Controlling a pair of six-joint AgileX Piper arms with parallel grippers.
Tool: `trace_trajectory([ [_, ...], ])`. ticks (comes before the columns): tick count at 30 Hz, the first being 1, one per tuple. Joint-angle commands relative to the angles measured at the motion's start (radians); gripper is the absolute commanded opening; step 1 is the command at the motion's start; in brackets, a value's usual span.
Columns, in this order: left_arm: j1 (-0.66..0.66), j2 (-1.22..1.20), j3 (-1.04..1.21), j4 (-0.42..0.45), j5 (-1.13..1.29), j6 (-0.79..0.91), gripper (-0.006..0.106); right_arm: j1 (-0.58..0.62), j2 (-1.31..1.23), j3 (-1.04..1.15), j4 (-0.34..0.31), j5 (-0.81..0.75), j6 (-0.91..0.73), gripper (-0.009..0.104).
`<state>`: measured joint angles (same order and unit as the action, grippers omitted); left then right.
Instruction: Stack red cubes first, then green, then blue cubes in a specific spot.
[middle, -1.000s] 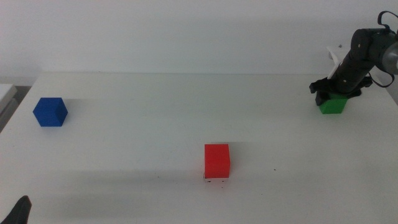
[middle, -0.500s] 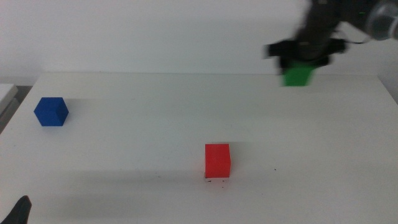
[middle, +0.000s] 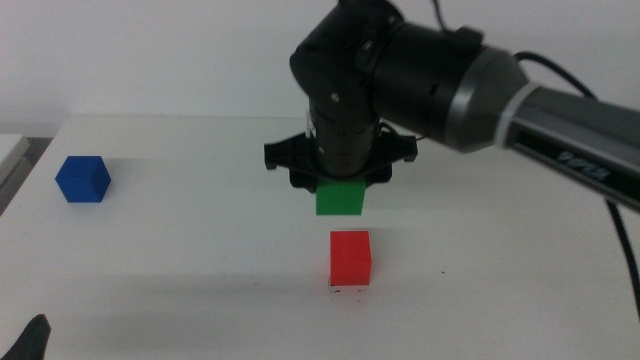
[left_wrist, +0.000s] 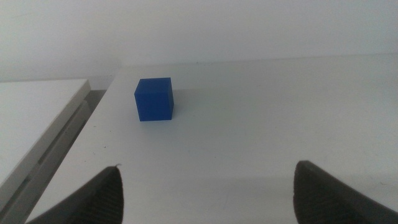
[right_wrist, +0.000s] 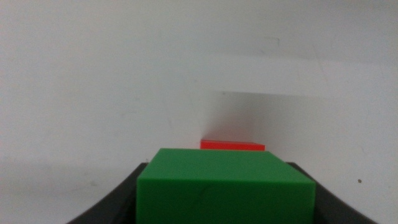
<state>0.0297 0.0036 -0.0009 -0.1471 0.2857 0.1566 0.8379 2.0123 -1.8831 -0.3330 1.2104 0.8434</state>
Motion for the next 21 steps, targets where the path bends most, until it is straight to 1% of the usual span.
trace_trajectory([
  [1,0.001,-0.004,0.001,0.0,-0.013,-0.001,0.094,0.0,0.021,0.008,-0.024,0.011,0.015,0.008],
  [7,0.001,-0.004,0.001,0.0,-0.013,0.001,0.094,-0.008,0.065,0.008,-0.002,0.011,-0.055,0.008],
  [11,0.001,-0.004,0.001,0.0,-0.013,0.001,0.094,-0.01,0.078,0.011,0.002,0.011,-0.066,0.008],
  [16,0.001,-0.004,0.001,0.0,-0.013,0.001,0.094,-0.008,0.04,0.104,0.006,0.01,-0.066,0.008],
  [21,0.001,-0.004,0.001,0.0,-0.013,0.001,0.094,-0.01,0.0,0.177,-0.004,-0.104,-0.038,0.008],
])
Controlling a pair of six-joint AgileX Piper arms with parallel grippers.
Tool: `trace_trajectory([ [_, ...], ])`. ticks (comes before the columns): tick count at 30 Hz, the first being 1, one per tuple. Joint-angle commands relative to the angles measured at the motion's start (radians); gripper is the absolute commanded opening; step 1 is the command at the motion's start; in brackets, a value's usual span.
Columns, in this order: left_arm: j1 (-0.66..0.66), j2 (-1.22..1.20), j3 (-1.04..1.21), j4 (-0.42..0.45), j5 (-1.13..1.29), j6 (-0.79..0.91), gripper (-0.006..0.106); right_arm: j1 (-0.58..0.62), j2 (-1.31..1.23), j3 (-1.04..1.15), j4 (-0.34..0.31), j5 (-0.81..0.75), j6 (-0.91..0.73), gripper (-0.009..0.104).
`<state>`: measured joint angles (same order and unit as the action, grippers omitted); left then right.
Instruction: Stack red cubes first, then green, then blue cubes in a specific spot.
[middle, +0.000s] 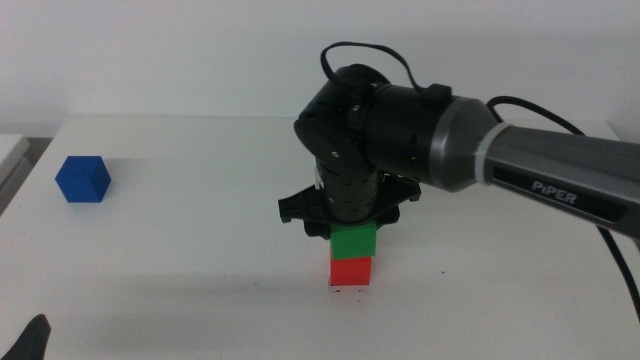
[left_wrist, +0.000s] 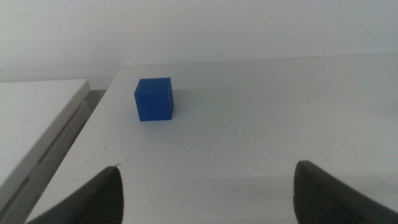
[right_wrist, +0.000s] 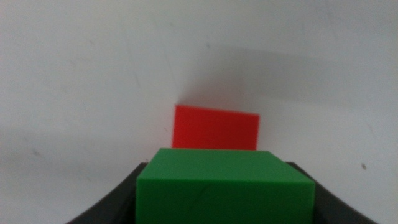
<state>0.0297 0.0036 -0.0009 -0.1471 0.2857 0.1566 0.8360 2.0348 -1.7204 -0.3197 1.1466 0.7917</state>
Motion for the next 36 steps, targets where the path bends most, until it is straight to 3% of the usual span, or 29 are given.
trace_trajectory([
  [1,0.001,-0.004,0.001,0.0,-0.013,0.001,0.094,-0.015,-0.018,0.017,-0.018,-0.055,0.02,0.008],
  [20,0.001,-0.004,0.001,0.0,-0.013,0.001,0.094,-0.04,0.036,0.019,-0.053,-0.085,0.101,0.008],
  [36,0.001,-0.004,0.001,0.0,-0.013,0.001,0.094,-0.04,0.084,0.019,-0.045,-0.074,0.101,0.008],
])
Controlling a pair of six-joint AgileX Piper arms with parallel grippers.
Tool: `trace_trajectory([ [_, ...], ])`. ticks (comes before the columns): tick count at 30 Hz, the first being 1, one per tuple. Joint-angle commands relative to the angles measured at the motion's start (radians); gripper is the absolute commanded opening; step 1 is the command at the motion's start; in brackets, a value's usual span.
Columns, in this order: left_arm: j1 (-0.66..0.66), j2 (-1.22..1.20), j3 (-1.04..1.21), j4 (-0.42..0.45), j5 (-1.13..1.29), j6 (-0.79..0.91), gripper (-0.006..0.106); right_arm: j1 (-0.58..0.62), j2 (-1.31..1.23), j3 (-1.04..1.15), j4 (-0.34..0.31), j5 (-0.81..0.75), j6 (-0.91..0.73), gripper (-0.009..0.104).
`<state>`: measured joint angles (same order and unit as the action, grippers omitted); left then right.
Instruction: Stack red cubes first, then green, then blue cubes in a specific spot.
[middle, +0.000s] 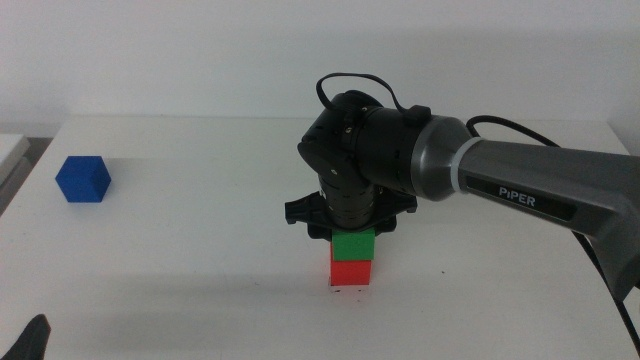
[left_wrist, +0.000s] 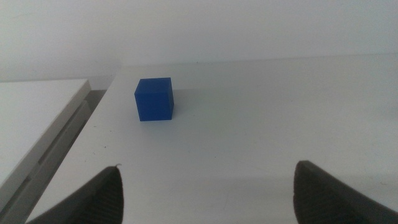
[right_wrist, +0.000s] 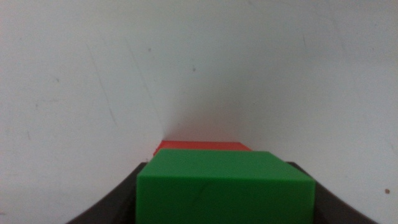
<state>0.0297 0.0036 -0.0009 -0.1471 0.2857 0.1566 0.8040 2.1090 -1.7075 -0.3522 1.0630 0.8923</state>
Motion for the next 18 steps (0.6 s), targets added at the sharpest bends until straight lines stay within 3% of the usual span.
trace_trajectory([
  [1,0.001,-0.004,0.001,0.0,-0.013,0.001,0.094,-0.008,0.01,0.006,-0.008,-0.008,0.001,0.008],
  [6,0.001,-0.004,0.001,0.0,-0.013,0.001,0.094,-0.008,0.01,0.006,0.001,-0.013,0.001,0.009],
  [7,0.001,-0.004,0.001,0.0,-0.013,0.001,0.094,-0.008,0.01,0.006,0.005,-0.013,0.001,0.017],
  [8,0.001,-0.004,0.001,0.0,-0.013,0.001,0.094,-0.008,0.01,0.006,0.009,-0.013,0.001,0.062],
  [12,0.001,-0.004,0.001,0.0,-0.013,0.001,0.094,-0.008,0.01,0.006,0.014,-0.022,0.001,0.092],
  [15,0.001,-0.004,0.001,0.0,-0.013,0.001,0.094,0.0,-0.025,0.006,0.005,-0.039,-0.001,0.093],
  [18,0.001,-0.004,0.001,0.0,-0.013,0.001,0.094,0.042,-0.147,0.017,-0.058,-0.017,-0.003,0.093],
])
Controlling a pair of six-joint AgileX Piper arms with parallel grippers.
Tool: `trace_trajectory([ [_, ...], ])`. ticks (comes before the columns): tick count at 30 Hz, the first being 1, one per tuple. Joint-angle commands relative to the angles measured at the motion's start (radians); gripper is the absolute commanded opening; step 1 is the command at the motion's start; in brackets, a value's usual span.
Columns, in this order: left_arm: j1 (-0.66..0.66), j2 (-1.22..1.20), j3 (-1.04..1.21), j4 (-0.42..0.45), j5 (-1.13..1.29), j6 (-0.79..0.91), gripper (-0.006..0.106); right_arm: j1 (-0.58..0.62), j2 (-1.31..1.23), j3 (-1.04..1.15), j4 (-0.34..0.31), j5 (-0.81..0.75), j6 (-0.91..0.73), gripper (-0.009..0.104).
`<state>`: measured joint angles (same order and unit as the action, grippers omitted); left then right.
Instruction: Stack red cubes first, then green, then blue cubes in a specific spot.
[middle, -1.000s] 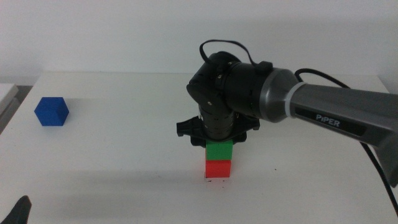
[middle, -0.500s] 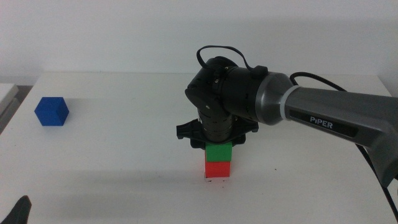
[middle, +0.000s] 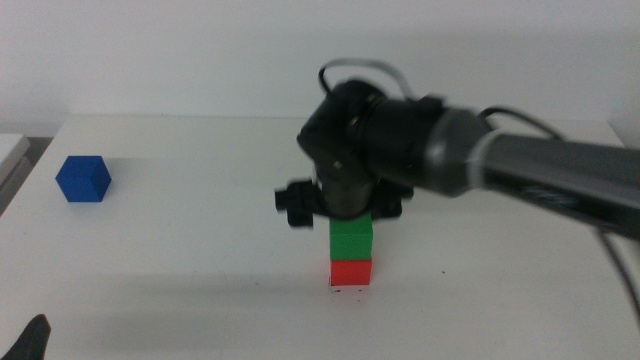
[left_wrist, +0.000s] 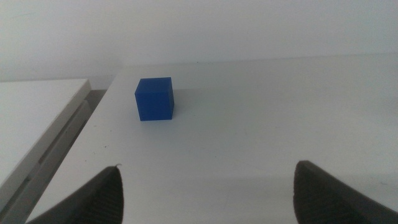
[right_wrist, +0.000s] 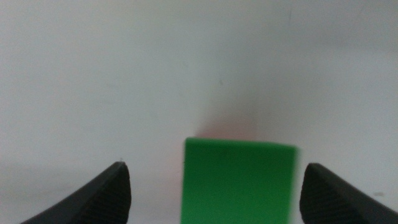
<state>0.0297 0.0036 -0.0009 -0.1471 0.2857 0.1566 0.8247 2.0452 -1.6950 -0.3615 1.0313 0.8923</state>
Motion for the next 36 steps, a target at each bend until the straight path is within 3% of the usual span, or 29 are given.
trace_trajectory([
  [1,0.001,-0.004,0.001,0.0,-0.013,0.001,0.094,0.04,-0.146,0.025,-0.08,0.03,-0.003,0.093],
  [6,0.001,-0.004,0.001,0.0,-0.013,0.001,0.094,0.141,-0.5,0.246,-0.225,0.034,0.078,0.093],
  [8,0.001,-0.004,0.001,0.0,-0.013,0.001,0.094,0.185,-0.623,0.346,-0.241,0.012,0.038,0.093],
  [17,0.001,-0.004,0.001,0.0,-0.013,0.001,0.094,0.258,-1.053,0.652,-0.207,0.003,-0.11,0.093],
  [20,0.001,-0.004,0.001,0.0,-0.013,0.001,0.094,0.261,-1.166,0.713,-0.168,-0.015,-0.185,0.093],
  [28,0.001,-0.004,0.001,0.0,-0.013,0.001,0.094,0.261,-1.359,0.737,-0.099,-0.009,-0.36,0.093],
  [36,0.001,-0.004,0.001,0.0,-0.013,0.001,0.094,0.261,-1.381,0.703,-0.049,-0.009,-0.448,0.093],
])
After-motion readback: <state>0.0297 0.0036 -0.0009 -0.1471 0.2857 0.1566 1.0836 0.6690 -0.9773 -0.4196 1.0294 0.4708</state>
